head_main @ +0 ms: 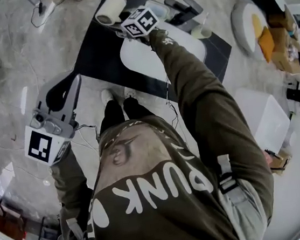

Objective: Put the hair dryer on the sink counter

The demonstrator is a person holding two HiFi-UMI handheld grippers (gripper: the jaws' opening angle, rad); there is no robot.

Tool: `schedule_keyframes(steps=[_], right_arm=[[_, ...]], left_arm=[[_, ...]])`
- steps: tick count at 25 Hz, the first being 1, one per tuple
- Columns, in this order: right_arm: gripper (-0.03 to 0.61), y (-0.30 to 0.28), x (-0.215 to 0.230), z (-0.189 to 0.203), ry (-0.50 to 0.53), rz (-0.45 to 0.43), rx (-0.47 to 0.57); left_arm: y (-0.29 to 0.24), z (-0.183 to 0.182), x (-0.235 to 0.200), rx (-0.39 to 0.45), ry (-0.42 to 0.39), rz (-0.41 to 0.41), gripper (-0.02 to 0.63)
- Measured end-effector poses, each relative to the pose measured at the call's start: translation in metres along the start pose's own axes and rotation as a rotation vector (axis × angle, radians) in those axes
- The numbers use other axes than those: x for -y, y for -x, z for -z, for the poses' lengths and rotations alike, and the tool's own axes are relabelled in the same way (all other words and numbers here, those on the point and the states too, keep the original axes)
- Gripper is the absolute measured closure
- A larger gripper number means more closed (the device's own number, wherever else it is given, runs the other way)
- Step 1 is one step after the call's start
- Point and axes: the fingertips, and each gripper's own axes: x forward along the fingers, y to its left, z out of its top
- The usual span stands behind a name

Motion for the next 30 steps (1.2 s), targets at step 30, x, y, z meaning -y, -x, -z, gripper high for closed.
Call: schedule_keyframes(steps=[30], right_arm=[[0.413,-0.089,0.063,0.065,0.079,0.073,-0.675]], left_arm=[[-0.008,0.02,-0.017,-0.036,0.049,0.001,0.612]])
